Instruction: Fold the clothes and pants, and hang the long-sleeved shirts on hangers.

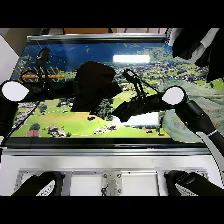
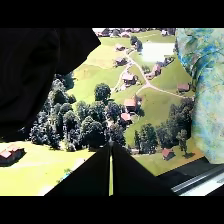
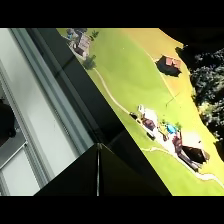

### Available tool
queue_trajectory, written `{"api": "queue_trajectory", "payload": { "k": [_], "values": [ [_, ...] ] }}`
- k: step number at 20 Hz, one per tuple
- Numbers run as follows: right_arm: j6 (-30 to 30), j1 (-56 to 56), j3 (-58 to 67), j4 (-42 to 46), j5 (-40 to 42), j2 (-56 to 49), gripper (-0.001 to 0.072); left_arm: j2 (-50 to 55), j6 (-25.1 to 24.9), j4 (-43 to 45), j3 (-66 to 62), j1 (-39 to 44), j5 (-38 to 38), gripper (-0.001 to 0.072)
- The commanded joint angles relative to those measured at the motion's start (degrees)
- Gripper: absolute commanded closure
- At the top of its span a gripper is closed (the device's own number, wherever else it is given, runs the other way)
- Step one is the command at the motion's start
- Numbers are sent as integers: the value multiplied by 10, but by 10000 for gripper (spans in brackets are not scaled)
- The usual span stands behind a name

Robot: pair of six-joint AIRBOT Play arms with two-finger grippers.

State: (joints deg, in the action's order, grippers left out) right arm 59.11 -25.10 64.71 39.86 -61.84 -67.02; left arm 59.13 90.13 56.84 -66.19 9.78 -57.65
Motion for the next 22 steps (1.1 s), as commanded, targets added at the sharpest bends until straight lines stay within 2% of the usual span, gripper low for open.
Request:
{"api": "queue_trajectory", "payload": {
  "k": [1,8,9,10,11,13,17,22],
  "values": [
    [0,-1,0,0,0,0,687,0,-1,0,0,0,0,694],
    [0,-1,0,0,0,0,687,1,-3,2,0,0,24,685],
    [0,-1,0,0,0,0,687,1,-23,2,0,0,43,376],
    [0,-1,0,0,0,0,687,3,-39,2,0,0,62,34],
    [0,-1,0,0,0,0,687,13,-47,9,-8,0,71,-7],
    [0,-1,0,0,0,0,687,59,-47,60,-42,3,57,21],
    [0,-1,0,0,0,0,687,193,-46,187,-108,41,66,21],
    [0,-1,0,0,0,0,687,363,-46,262,-168,85,108,21]
  ]
}}
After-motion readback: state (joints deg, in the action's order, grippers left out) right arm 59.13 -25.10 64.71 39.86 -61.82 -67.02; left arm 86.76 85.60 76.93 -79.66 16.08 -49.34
